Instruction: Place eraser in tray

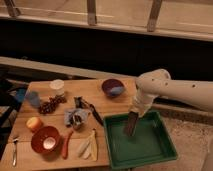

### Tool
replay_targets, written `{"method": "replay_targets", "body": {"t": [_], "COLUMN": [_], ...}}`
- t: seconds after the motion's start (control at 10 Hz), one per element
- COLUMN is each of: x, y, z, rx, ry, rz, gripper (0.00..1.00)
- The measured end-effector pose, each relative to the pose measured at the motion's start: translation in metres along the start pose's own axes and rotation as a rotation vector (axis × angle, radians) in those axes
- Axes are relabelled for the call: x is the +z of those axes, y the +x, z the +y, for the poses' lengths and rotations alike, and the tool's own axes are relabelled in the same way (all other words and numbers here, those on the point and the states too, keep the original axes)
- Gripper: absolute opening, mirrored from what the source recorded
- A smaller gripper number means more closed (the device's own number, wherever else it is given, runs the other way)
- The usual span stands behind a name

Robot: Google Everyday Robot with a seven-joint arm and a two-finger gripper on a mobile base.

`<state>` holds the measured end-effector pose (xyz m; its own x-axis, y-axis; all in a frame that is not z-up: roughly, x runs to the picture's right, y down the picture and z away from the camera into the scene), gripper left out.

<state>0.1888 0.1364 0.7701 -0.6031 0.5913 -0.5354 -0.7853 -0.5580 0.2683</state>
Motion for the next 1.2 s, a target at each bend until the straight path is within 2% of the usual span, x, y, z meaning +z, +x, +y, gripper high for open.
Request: {"method": "replay_targets", "body": {"t": [0.1, 0.3, 0.6, 0.9, 1.2], "x": [0.013, 0.041, 0.045, 0.044, 0.042], "y": [-0.004, -0.005, 0.006, 0.017, 0.032], "z": [-0.012, -0.033, -0.045, -0.049, -0.047], "rx": [0.042, 0.126, 0.177, 0.188, 0.193], "ry": [-0.006, -0.034, -0.077, -0.098, -0.103], "rz": [0.025, 0.086, 0.111, 0.119, 0.098], "gripper": [0.19, 0.42, 0.71, 0.73, 0.73]}}
